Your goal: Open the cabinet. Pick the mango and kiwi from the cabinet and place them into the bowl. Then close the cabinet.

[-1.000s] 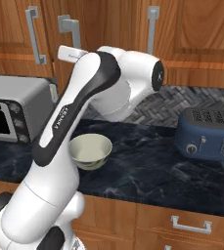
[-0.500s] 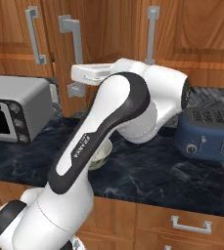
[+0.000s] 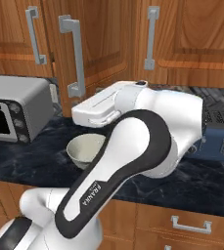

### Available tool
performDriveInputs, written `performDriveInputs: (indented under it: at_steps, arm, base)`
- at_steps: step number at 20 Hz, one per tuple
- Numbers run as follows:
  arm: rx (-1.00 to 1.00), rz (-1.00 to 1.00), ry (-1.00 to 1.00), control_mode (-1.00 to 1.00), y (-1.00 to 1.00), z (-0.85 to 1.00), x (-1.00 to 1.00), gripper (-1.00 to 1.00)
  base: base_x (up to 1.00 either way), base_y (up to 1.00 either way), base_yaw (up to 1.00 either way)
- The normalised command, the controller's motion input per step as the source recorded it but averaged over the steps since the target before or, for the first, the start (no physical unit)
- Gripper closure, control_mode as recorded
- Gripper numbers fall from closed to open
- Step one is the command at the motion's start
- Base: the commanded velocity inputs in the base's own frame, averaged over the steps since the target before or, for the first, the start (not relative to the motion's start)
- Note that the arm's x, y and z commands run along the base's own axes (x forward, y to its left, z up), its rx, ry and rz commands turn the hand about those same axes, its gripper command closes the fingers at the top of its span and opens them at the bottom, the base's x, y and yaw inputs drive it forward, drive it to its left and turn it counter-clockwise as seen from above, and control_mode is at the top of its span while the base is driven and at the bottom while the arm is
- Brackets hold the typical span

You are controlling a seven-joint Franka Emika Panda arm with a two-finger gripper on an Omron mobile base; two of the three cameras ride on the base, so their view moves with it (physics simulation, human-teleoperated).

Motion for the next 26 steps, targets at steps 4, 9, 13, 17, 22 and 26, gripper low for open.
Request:
performDriveInputs:
  at_steps: [4,9,13,17,22,26]
  arm:
    - [-0.18,-0.07,-0.06,-1.00,1.00,-0.55,-0.36,-1.00]
    - [-0.10,-0.27,-0.06,-1.00,1.00,-0.63,-0.02,-1.00]
    - [-0.19,-0.33,-0.04,-1.00,1.00,-0.68,0.00,-1.00]
    - [0.00,-0.43,-0.26,-1.00,0.85,0.00,-0.13,-1.00]
    - [0.03,-0.50,-0.32,-1.00,0.79,0.08,0.03,-1.00]
    - [0.00,-0.63,-0.12,-1.00,0.10,0.01,0.32,-1.00]
  base:
    - [0.00,0.00,0.00]
    - [0.00,0.00,0.00]
    - [0.00,0.00,0.00]
    - [0.00,0.00,0.00]
    - [0.00,0.00,0.00]
    - [0.00,0.00,0.00]
